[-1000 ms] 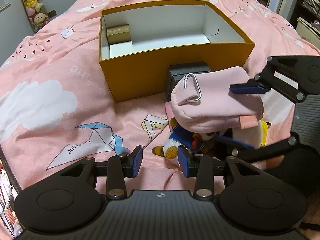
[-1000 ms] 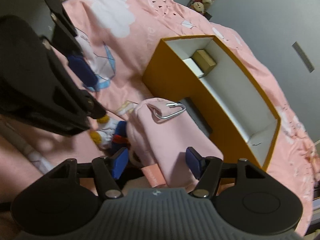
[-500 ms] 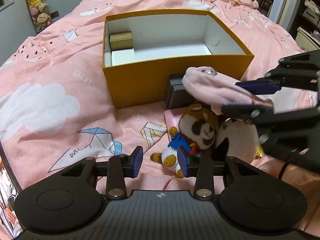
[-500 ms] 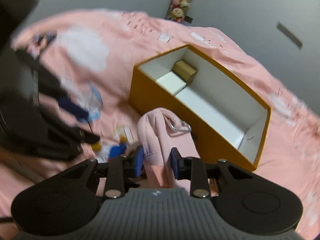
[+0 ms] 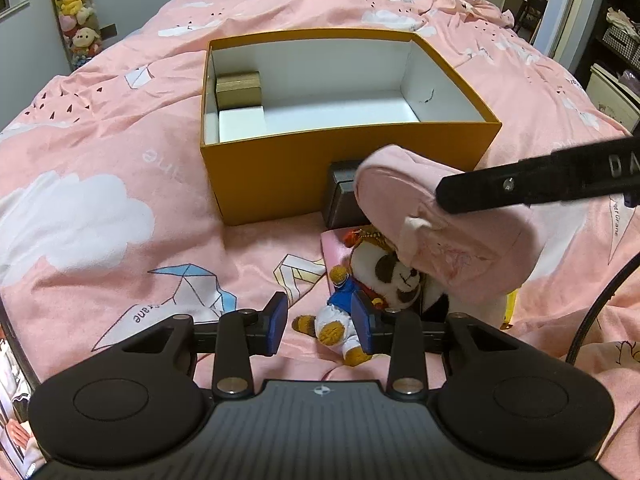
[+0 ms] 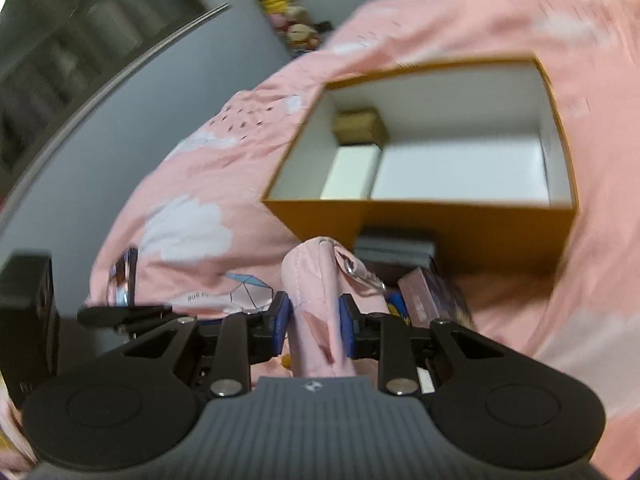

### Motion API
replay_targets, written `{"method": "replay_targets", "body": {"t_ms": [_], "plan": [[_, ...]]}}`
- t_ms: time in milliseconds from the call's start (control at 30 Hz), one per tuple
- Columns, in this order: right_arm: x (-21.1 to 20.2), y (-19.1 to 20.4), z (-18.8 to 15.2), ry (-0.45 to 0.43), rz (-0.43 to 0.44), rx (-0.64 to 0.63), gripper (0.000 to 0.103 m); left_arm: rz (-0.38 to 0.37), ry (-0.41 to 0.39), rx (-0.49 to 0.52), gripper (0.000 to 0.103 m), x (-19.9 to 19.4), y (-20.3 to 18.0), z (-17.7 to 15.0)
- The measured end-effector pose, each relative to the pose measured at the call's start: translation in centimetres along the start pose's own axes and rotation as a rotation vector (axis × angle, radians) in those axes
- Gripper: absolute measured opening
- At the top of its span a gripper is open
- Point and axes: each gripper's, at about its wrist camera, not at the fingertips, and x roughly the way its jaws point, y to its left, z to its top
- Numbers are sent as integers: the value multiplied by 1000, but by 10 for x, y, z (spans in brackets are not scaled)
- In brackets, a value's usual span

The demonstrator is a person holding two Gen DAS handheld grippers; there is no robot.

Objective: Organize objects
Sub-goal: 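Grasp the pink backpack with the right tool and lift it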

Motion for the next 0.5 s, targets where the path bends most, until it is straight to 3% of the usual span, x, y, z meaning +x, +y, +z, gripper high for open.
{"method": "replay_targets", "body": {"t_ms": [67,333,500], "plan": [[-2,-9,1,-16,-2,46,30,-1,1,0,41,1,-1,0],[-13,-7,3,-60,-206,-41,36,-27,2,4,41,3,-6,3],[-15,-24,7,-46,-230,-44,40,-55,6,-12,41,7,-7,6]]}}
